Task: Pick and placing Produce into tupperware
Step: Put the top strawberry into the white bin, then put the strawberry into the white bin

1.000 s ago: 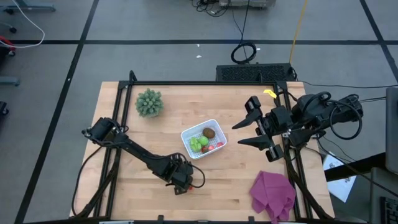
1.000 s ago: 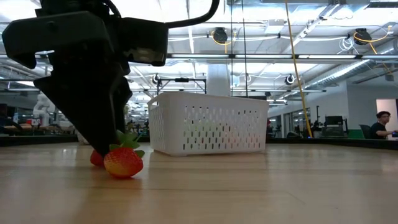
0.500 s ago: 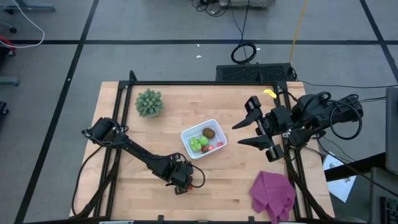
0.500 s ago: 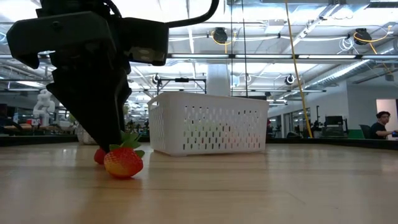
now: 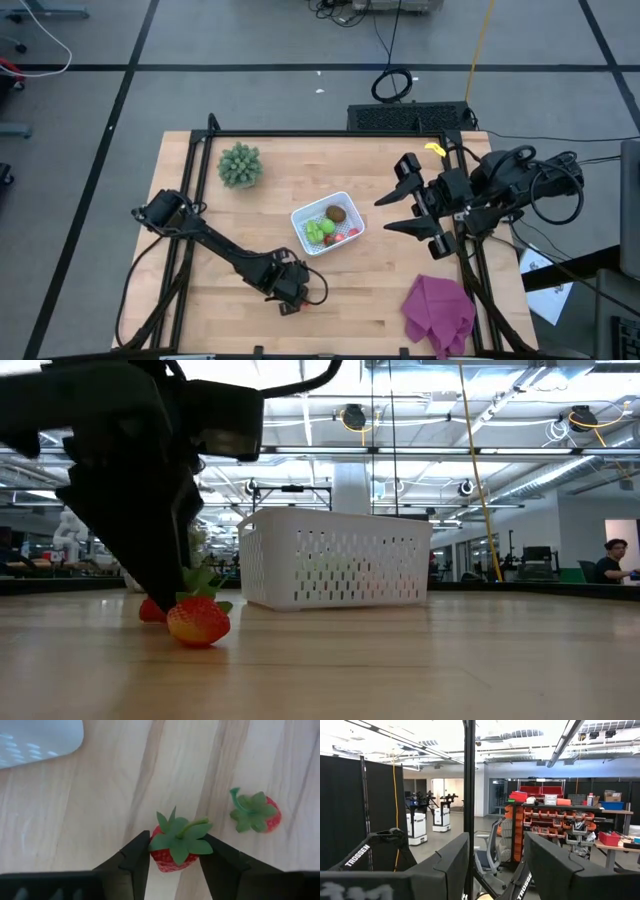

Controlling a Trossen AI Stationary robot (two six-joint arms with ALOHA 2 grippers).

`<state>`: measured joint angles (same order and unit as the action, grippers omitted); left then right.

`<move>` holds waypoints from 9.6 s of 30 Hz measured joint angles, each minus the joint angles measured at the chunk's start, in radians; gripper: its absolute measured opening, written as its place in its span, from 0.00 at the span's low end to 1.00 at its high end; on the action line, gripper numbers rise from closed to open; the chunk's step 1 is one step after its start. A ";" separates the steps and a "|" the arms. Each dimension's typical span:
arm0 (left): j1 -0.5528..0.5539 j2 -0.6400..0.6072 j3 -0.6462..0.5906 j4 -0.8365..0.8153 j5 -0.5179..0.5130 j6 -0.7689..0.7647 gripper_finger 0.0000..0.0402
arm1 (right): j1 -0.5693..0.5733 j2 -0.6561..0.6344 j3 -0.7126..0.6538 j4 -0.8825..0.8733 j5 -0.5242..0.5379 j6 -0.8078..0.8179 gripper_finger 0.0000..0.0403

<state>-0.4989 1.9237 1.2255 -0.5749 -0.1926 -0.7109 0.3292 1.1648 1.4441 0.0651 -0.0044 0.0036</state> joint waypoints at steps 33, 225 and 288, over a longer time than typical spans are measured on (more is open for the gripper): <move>0.464 -0.220 0.003 0.105 0.213 0.310 0.39 | 0.000 -0.005 0.000 0.024 0.000 -0.046 0.45; -0.012 0.171 0.238 -0.084 0.138 -0.973 0.24 | 0.046 -0.123 0.000 -0.227 -0.139 0.030 0.45; 0.534 0.171 0.507 -0.368 0.187 -0.211 0.23 | 0.046 -0.221 0.000 -0.069 -0.181 0.007 0.45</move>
<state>0.0349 2.0949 1.7322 -0.9426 -0.0055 -0.9221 0.3752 0.9436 1.4437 -0.0041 -0.1852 0.0109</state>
